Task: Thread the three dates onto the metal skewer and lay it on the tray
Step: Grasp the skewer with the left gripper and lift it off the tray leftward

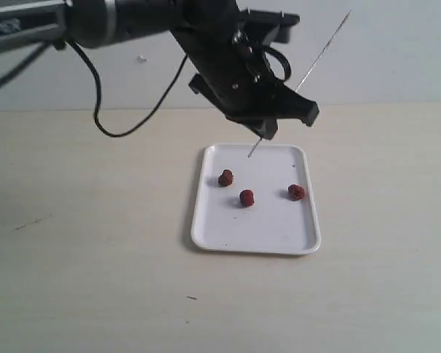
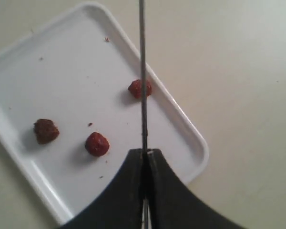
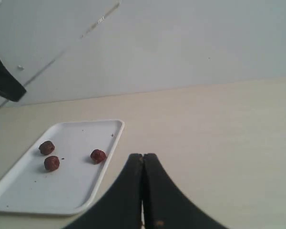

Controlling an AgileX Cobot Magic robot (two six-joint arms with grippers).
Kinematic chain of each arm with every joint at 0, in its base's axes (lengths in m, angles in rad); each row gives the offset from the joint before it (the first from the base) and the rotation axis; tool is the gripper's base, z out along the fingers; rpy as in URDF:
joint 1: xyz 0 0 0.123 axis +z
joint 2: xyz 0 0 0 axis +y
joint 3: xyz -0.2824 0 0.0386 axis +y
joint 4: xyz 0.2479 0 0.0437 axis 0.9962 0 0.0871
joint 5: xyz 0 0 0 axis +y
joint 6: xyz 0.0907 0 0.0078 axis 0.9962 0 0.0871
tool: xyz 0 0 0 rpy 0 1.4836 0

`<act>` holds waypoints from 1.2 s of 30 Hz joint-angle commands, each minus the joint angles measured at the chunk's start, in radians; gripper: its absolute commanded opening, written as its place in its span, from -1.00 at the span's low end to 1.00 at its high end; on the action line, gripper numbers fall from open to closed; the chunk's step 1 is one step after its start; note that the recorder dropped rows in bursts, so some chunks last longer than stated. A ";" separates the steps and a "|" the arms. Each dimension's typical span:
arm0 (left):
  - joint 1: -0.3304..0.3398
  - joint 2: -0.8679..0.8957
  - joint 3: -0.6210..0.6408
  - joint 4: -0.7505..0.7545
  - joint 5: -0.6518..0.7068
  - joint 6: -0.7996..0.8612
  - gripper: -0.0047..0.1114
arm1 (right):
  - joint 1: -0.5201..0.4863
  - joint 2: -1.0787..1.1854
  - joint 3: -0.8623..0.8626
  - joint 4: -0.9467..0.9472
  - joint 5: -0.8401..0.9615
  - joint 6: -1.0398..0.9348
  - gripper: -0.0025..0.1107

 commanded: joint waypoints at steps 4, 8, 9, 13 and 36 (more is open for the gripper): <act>0.067 -0.163 0.162 0.005 0.131 0.256 -0.92 | -0.005 -0.005 0.004 0.000 -0.005 -0.004 -0.96; 0.133 -0.208 0.300 0.008 0.129 0.391 -0.92 | -0.005 -0.005 0.004 0.000 -0.005 -0.004 -0.96; 0.155 -0.214 0.332 0.007 0.129 0.424 -0.92 | -0.005 -0.005 0.004 0.000 -0.005 -0.004 -0.96; 0.244 -0.232 0.406 0.019 0.123 0.538 -0.92 | -0.005 -0.005 0.004 0.000 -0.005 -0.004 -0.96; 0.343 -0.413 0.637 0.051 0.250 0.638 -0.92 | -0.005 -0.005 0.004 0.000 -0.005 -0.004 -0.96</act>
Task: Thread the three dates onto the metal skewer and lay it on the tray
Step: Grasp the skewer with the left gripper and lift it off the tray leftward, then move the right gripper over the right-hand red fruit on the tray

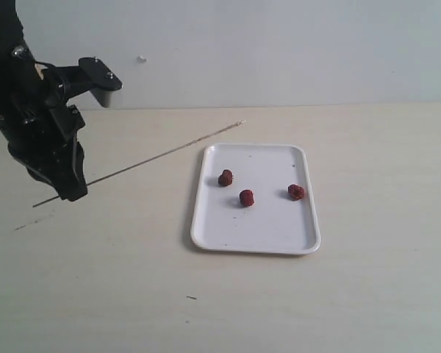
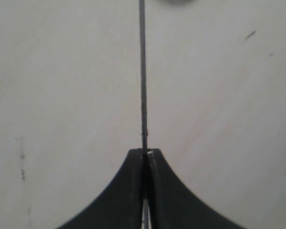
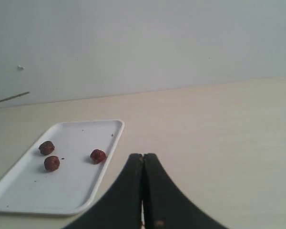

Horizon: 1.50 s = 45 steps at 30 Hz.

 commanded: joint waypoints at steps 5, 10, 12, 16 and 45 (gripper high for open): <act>0.000 -0.012 0.048 0.060 0.000 0.006 -0.92 | -0.005 -0.005 0.004 0.000 -0.080 -0.005 -0.96; 0.000 -0.012 0.048 0.063 -0.002 0.010 -0.92 | -0.005 -0.005 0.004 0.010 -0.290 0.002 -0.96; 0.000 -0.012 0.048 0.063 -0.002 0.010 -0.92 | -0.005 -0.005 0.004 0.050 -0.348 0.041 -0.96; 0.000 -0.012 0.048 0.066 -0.002 0.010 -0.92 | -0.005 -0.005 0.004 0.128 -0.544 0.088 -0.96; 0.000 -0.012 0.048 0.112 -0.133 0.030 -0.92 | -0.005 1.836 -1.336 0.359 0.658 -0.204 -0.96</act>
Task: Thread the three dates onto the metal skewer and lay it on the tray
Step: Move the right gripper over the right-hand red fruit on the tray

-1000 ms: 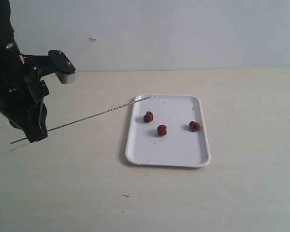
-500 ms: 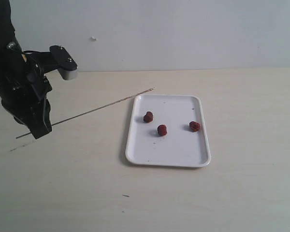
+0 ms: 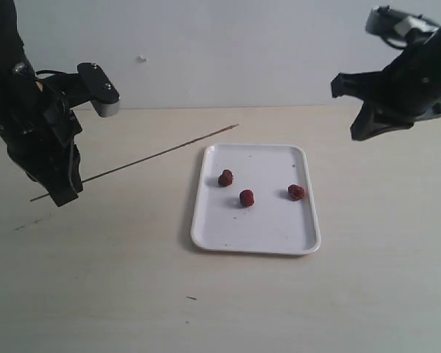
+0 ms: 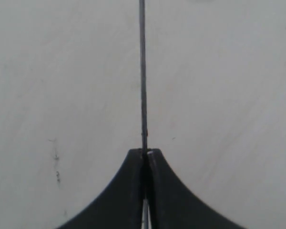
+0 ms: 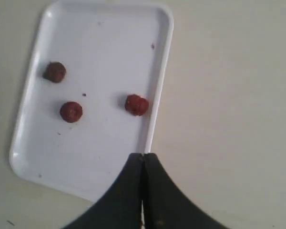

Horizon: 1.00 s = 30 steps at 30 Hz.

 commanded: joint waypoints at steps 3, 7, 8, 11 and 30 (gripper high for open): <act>0.000 -0.010 0.002 0.027 0.026 0.011 -0.92 | 0.002 0.184 -0.082 0.047 0.057 0.037 -0.96; 0.000 -0.010 0.002 0.017 0.023 0.011 -0.92 | 0.007 0.228 -0.091 0.073 0.043 0.054 -0.96; 0.000 -0.008 0.002 0.017 0.014 0.011 -0.92 | 0.007 0.232 -0.097 0.075 0.043 0.078 -0.96; 0.000 -0.002 0.002 0.017 0.000 0.016 -0.92 | 0.018 0.247 -0.124 0.063 0.060 0.170 -0.96; 0.000 0.008 0.002 0.017 -0.013 0.012 -0.92 | 0.216 0.461 -0.510 -0.365 0.350 0.494 -0.94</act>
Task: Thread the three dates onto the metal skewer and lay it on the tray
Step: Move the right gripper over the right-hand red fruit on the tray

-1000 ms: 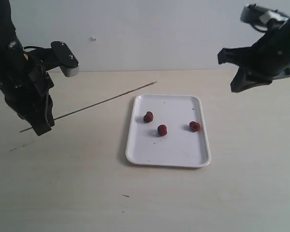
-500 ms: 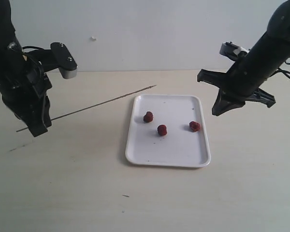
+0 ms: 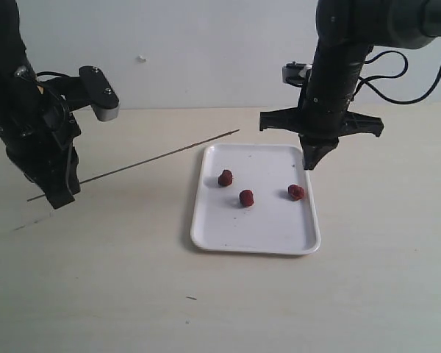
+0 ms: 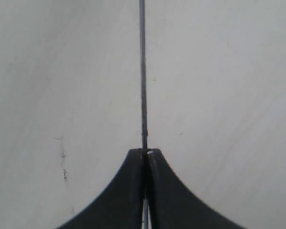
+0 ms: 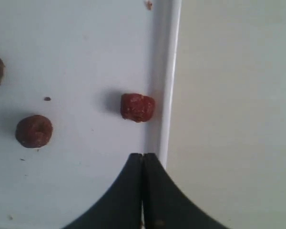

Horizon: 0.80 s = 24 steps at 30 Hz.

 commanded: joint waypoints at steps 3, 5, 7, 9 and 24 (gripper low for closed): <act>0.000 0.001 0.002 -0.010 -0.011 -0.002 -0.92 | 0.001 0.033 -0.020 -0.016 -0.012 0.004 -0.82; 0.000 0.001 0.002 -0.010 -0.011 -0.002 -0.92 | 0.001 0.043 -0.020 -0.007 -0.016 0.004 -0.69; 0.000 0.001 0.002 -0.013 -0.011 -0.004 -0.92 | 0.001 0.052 -0.020 -0.007 -0.027 0.009 -0.54; 0.000 0.001 0.002 -0.013 -0.011 -0.006 -0.92 | 0.001 0.063 -0.020 -0.007 -0.032 0.025 -0.37; 0.000 0.001 0.002 -0.014 0.039 -0.030 -0.92 | 0.001 0.123 -0.020 0.047 -0.161 0.059 -0.23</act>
